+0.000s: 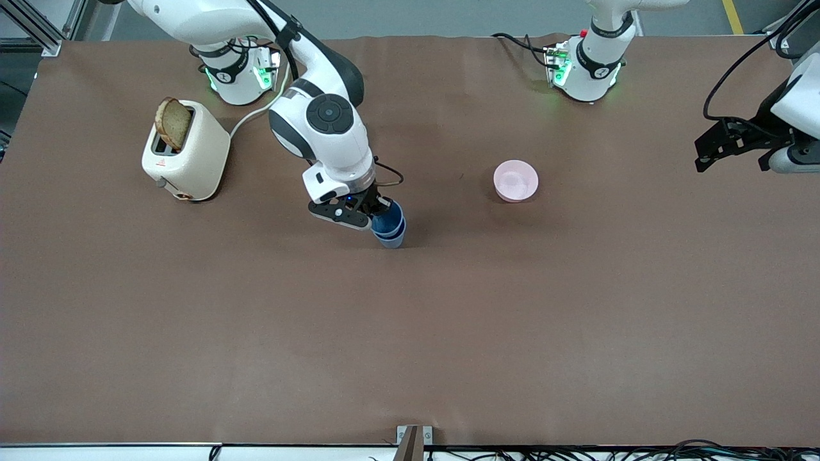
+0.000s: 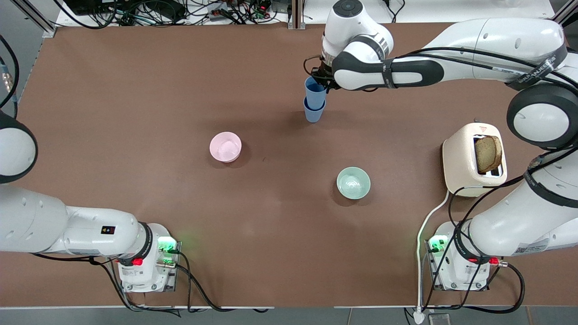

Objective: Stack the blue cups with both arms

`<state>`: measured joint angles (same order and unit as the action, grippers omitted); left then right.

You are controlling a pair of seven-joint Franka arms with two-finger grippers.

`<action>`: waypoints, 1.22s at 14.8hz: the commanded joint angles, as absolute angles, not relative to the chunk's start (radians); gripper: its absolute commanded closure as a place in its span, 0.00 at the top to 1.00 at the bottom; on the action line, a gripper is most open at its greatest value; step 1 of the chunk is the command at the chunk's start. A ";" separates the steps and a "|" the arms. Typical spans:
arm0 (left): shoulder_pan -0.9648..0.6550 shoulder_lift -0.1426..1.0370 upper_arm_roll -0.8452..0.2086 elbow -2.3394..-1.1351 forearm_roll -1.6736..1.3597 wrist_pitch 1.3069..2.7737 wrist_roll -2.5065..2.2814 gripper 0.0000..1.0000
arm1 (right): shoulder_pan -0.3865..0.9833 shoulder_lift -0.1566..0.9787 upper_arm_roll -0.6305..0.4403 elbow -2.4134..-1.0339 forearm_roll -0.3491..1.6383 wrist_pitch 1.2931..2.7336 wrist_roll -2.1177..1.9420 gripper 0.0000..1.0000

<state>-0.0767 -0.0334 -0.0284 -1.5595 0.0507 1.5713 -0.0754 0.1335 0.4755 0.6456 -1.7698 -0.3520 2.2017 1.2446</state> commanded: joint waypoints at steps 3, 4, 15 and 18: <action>-0.069 -0.067 -0.018 -1.595 0.034 1.566 -0.052 1.00 | 0.132 0.518 0.655 -1.776 -0.419 2.246 1.273 0.23; -0.071 -0.067 -0.018 -1.595 0.034 1.566 -0.052 1.00 | 0.130 0.520 0.655 -1.776 -0.423 2.246 1.273 0.47; -0.078 -0.072 -0.046 -1.621 0.017 1.557 -0.052 1.00 | 0.089 0.330 0.527 -1.752 -0.343 2.132 0.981 1.00; -0.081 -0.067 -0.046 -1.611 0.008 1.557 -0.052 1.00 | 0.094 0.212 0.360 -1.750 -0.151 2.080 0.719 1.00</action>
